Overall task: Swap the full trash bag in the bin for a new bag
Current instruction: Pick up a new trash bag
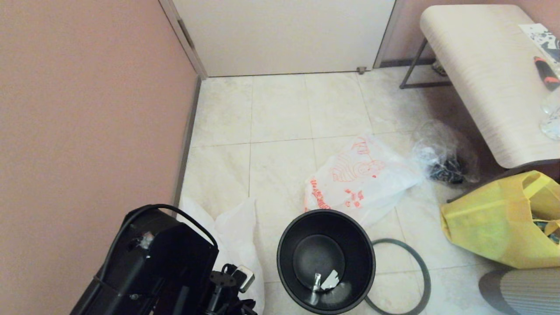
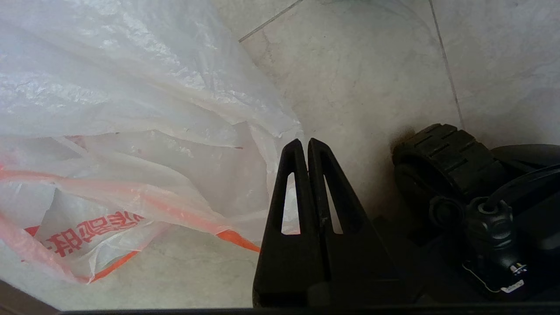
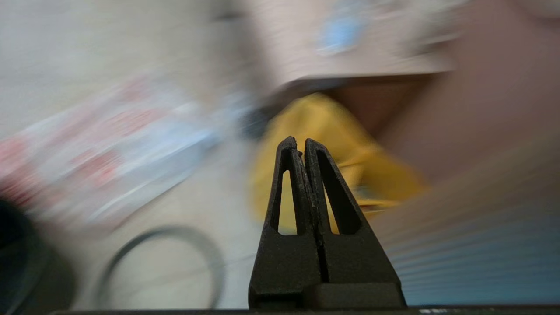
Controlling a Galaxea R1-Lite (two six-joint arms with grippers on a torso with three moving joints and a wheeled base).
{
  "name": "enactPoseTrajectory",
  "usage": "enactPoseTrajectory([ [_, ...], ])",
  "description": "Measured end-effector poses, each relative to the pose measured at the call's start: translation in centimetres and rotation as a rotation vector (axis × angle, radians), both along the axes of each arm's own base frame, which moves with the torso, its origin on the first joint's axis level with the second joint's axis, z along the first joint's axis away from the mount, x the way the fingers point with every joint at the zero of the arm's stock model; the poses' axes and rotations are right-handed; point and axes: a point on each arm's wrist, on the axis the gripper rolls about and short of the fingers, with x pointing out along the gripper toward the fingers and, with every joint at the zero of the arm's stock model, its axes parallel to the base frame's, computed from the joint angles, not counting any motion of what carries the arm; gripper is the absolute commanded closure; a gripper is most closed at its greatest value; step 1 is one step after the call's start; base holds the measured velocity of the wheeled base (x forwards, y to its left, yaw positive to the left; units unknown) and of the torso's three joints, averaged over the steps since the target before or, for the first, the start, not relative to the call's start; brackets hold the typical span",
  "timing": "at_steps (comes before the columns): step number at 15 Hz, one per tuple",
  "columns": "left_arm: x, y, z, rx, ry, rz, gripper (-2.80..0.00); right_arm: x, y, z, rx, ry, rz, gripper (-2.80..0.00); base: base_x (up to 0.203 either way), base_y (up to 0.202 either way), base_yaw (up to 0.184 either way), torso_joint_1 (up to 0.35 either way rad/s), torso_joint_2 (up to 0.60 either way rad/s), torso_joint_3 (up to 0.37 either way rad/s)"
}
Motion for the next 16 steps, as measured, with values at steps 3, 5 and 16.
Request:
enactPoseTrajectory([
  [3, 0.0, 0.1, 0.0, -0.001, 0.0, 0.002, 0.0, 0.5, 0.4, -2.5, 0.043, 0.073, 0.213, 0.0, 0.0, 0.0, 0.0, 0.0, 0.0, 0.0],
  [5, 0.1, 0.1, 0.0, -0.001, 0.0, 0.004, 0.0, 0.5, 0.7, -4.0, 0.065, 0.145, 0.327, 0.0, 0.0, 0.0, 0.0, 0.0, 0.0, 0.0],
  [16, 0.1, 0.1, 0.1, -0.002, -0.001, 0.006, 0.0, -1.4, 0.5, -6.8, -0.017, 0.221, 0.295, 0.0, 0.0, 0.0, 0.0, 0.0, 0.0, 0.0],
])
